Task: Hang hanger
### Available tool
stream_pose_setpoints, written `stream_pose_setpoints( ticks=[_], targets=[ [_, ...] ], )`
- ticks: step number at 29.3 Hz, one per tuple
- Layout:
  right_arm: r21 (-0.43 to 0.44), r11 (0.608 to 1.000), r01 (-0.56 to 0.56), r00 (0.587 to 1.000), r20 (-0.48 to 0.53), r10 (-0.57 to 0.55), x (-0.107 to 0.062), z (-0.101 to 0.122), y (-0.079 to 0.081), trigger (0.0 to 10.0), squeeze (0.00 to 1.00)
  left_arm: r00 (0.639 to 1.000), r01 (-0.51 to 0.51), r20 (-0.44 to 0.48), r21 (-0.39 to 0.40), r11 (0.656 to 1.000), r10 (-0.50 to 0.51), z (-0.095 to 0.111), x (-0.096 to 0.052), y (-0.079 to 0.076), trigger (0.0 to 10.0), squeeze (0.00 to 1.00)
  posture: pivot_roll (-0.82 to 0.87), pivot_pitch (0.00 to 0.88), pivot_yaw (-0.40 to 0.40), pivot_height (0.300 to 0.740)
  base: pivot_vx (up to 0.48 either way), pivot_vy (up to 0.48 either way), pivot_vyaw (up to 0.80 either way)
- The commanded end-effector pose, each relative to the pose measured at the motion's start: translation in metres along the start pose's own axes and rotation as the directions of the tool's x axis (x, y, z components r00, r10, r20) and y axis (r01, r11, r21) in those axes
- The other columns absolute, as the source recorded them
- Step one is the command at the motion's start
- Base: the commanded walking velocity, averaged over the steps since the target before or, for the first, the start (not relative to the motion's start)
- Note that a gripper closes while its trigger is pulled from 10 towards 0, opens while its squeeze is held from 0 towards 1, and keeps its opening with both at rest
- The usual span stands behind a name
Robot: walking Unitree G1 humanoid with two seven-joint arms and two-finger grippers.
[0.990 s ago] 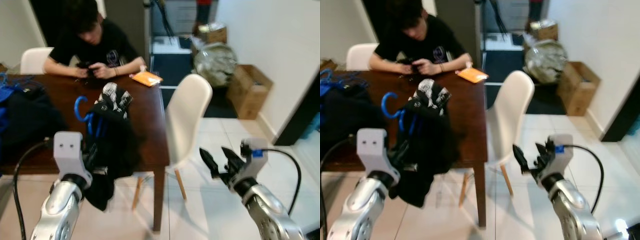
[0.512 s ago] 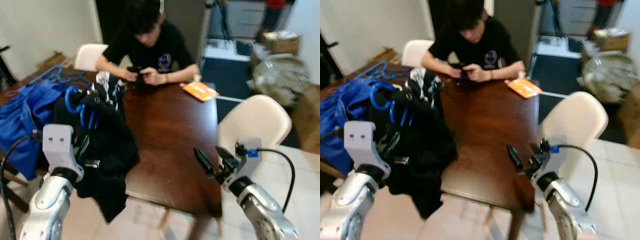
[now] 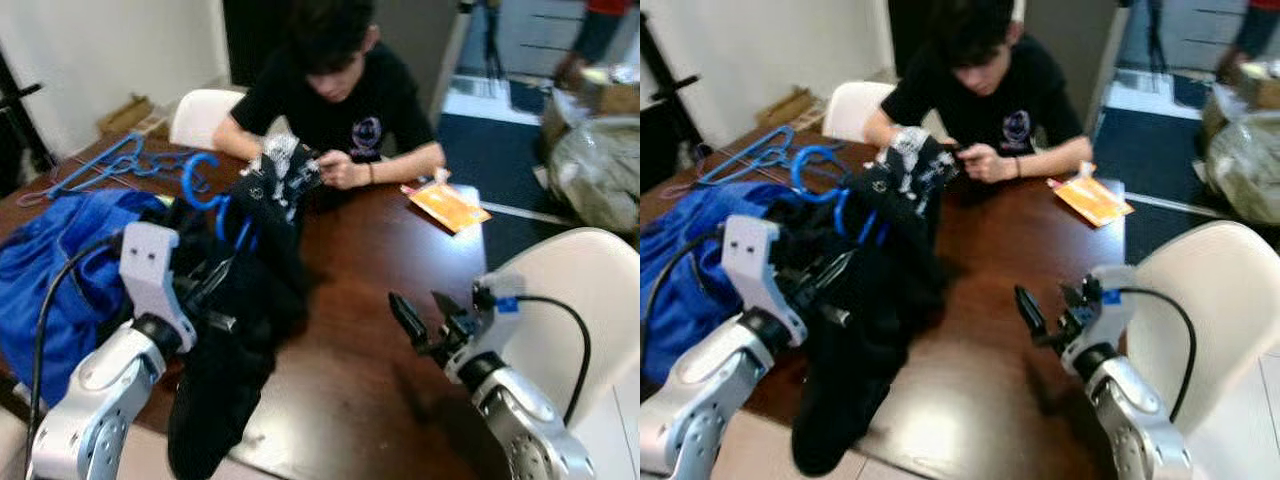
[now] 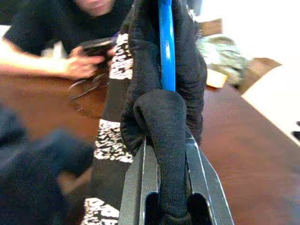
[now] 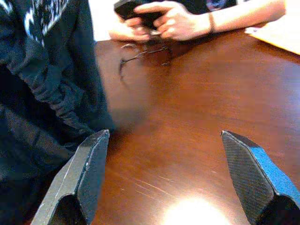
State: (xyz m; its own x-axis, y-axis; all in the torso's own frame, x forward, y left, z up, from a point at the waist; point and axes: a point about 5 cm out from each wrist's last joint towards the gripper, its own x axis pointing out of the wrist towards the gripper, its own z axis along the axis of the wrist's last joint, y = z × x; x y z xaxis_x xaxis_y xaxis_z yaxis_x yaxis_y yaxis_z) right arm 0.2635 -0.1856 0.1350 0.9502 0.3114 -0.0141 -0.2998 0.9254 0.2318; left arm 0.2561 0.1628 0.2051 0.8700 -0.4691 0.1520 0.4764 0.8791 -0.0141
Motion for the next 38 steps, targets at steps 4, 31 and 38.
stream_pose_setpoints(
  ticks=[4, 31, 38],
  targets=[
    [0.042, 0.999, -0.021, 1.000, -0.004, 0.021, -0.002, -0.001, 0.001, 10.0, 0.00, 0.990, 0.132, -0.052, 0.066, 0.989, -0.128, 0.013, -0.012, 0.002, 10.0, 0.00, 0.08, 0.004, 0.003, 0.740, 0.000, 0.000, 0.00],
    [0.027, 0.785, -0.619, 0.777, 0.160, 0.608, -0.002, 0.073, 0.047, 10.0, 0.00, 0.821, 0.172, -0.525, 0.600, 0.781, 0.223, 0.002, -0.057, 0.099, 10.0, 0.00, 0.10, 0.000, 0.015, 0.740, 0.000, 0.000, 0.00],
    [-0.117, 0.475, -0.872, 0.472, 0.054, 0.880, -0.008, 0.085, 0.098, 10.0, 0.00, 0.839, 0.438, -0.482, 0.320, 0.840, -0.253, 0.009, -0.038, 0.044, 10.0, 0.00, 0.12, 0.000, 0.009, 0.740, 0.000, 0.000, 0.00]
  ],
)
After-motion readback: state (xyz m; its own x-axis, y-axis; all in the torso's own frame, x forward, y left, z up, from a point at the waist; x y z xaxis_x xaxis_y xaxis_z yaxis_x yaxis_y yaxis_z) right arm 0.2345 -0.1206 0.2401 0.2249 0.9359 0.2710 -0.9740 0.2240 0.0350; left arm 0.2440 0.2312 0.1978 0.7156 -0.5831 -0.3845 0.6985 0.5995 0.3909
